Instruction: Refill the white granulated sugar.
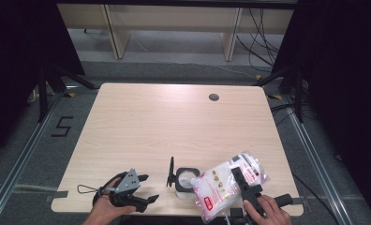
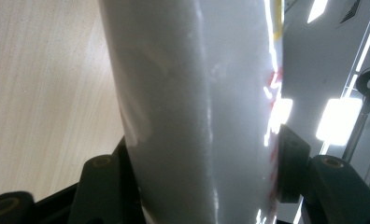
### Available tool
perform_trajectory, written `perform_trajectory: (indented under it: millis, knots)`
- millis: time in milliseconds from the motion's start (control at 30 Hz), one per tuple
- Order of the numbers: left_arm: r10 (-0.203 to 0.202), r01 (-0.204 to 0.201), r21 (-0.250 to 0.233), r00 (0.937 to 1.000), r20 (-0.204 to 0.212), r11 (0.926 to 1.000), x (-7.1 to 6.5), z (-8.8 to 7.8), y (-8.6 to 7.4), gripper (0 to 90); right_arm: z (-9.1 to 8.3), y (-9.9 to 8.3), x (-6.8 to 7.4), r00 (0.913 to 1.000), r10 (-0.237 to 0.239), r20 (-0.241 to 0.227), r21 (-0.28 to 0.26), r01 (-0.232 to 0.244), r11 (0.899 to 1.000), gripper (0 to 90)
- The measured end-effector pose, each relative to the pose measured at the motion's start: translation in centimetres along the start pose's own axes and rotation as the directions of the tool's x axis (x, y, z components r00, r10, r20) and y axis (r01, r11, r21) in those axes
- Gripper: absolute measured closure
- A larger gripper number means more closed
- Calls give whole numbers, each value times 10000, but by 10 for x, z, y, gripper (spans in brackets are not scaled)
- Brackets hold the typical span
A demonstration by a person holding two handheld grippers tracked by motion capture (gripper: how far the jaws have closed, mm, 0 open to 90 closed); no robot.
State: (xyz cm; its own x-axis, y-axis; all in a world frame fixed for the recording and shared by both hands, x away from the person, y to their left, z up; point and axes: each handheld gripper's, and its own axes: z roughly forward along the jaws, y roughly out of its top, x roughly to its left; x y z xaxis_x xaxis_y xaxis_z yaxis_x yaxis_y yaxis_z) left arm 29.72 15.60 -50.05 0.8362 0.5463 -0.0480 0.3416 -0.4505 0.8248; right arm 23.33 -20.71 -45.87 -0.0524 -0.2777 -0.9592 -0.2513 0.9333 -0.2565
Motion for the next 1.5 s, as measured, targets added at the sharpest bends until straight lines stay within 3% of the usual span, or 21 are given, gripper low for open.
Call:
perform_trajectory:
  millis: [67,167,300,333,400,467,567,667,733,800,833,867,933,1000,1067,1500]
  knots:
    - [41,-41,78,10000,-19,10000,0,0,0,219,0,-1,-2,9998,-219,-14,12,219,9998,449]
    - [5,-5,82,10000,5,10000,0,0,0,219,0,0,-1,10000,-55,-19,-13,55,10000,449]
    - [-46,46,18,10000,-8,10000,-1,0,0,219,0,0,-2,9998,-173,-38,-21,173,9998,449]
    - [-42,42,21,10000,-13,10000,-1,0,0,219,-1,0,1,9999,170,-19,61,-170,9998,449]
    - [-43,43,25,10000,-15,10000,-1,0,1,218,1,0,-3,9994,-351,47,-117,351,9993,449]
    - [-32,32,33,10000,-44,10000,-1,-1,1,219,-1,0,1,10000,89,-22,38,-89,10000,449]
    - [8,-8,90,10000,-5,10000,0,0,1,219,0,0,0,9999,136,-19,49,-135,9999,450]
    - [22,-21,73,10000,-43,10000,0,0,1,219,0,1,-3,9993,-366,51,-91,366,9993,449]
    - [2,-1,69,10000,-46,10000,0,0,0,219,0,0,-1,10000,23,7,19,-23,10000,450]
    - [13,-13,70,10000,-43,10000,0,-1,0,218,0,1,-3,9993,-362,40,-99,362,9993,450]
    - [-42,42,-10,10000,-4,10000,-1,0,0,219,0,1,-3,9996,-279,38,-69,279,9996,450]
    - [0,0,61,10000,-41,10000,0,-1,1,219,0,0,0,9999,111,-6,13,-111,9999,450]
    - [-37,37,10,10000,-21,10000,-1,0,1,218,0,0,0,9999,114,2,22,-114,9999,450]
    - [9,-9,59,10000,-41,10000,0,0,0,219,0,1,-3,9993,-360,53,-103,361,9993,450]
    - [11,-11,76,10000,-52,10000,0,-1,1,219,0,1,-2,9998,-176,55,-50,176,9998,450]
    - [-10,10,-55,10000,-3,10000,-1,0,0,219,0,1,-3,9997,-239,69,-84,239,9997,451]
